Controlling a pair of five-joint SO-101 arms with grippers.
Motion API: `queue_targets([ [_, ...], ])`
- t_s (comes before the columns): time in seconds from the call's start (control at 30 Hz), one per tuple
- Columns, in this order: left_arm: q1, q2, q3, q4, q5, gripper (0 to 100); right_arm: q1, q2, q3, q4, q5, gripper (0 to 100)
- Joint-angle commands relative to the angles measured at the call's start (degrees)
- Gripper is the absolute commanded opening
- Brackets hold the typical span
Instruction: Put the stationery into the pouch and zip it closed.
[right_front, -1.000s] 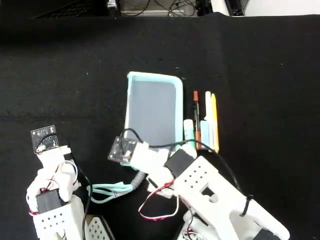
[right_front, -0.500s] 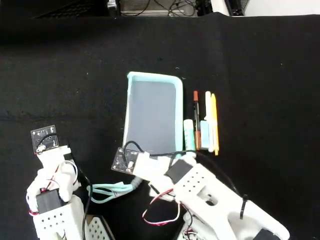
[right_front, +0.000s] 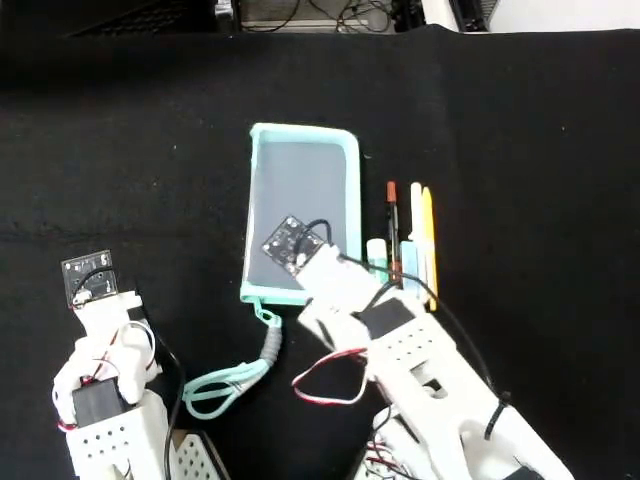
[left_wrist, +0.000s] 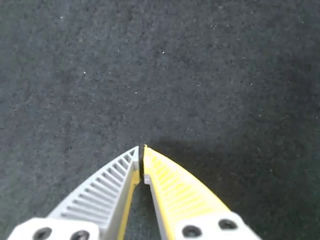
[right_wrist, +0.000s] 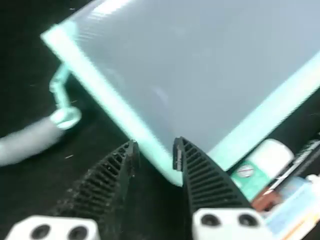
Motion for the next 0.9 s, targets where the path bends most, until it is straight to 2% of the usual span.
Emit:
queue_targets([
  [0.0, -0.4, -0.1, 0.9, -0.2, 0.5, 3, -7.1, 0.0, -6.7, 7.2, -6.3, 24.7],
  [0.07, -0.4, -0.1, 0.9, -0.2, 0.5, 3, -12.7, 0.1, -8.7, 10.3, -8.2, 28.3],
  [0.17, -0.4, -0.1, 0.9, -0.2, 0.5, 3, -21.3, 0.1, -9.7, 11.1, -10.6, 27.1],
  [0.23, -0.4, -0.1, 0.9, -0.2, 0.5, 3, -24.4, 0.1, -10.0, 9.8, -13.9, 27.1],
  [0.43, -0.4, -0.1, 0.9, -0.2, 0.5, 3, -21.9, 2.3, -7.5, 1.1, -21.6, 27.2],
  [0.67, -0.4, -0.1, 0.9, -0.2, 0.5, 3, -21.5, 15.7, -7.3, -6.8, -23.6, 26.9],
  [0.87, -0.4, -0.1, 0.9, -0.2, 0.5, 3, -21.1, 24.7, -14.7, -3.2, -23.2, 25.8],
])
